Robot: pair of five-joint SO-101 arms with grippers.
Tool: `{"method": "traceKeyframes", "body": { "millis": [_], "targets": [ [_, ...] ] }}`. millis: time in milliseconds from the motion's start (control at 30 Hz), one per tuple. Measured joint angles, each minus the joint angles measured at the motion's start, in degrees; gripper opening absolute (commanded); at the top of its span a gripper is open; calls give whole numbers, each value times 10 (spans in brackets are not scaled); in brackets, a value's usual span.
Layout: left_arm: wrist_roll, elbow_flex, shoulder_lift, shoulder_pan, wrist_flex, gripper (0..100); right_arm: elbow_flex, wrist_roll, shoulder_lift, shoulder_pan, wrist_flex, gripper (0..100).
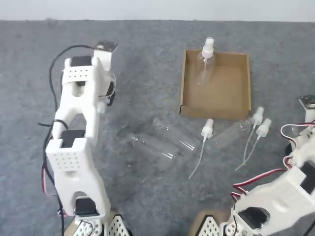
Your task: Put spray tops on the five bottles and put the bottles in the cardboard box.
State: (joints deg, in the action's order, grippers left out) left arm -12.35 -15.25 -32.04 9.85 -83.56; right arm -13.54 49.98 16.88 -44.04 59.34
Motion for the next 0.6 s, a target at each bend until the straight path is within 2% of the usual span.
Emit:
{"method": "traceKeyframes", "body": {
  "millis": [67,233,400,600],
  "targets": [
    [-5,52,24,4,22,10,-1,0,0,-1,-12,25],
    [-29,263,146,-29,141,11,-4,1,0,-1,-31,28],
    [-35,455,240,-59,235,99,-4,3,0,-1,-32,28],
    [-37,521,273,-55,300,145,-4,4,0,-1,-32,35]
  ]
}}
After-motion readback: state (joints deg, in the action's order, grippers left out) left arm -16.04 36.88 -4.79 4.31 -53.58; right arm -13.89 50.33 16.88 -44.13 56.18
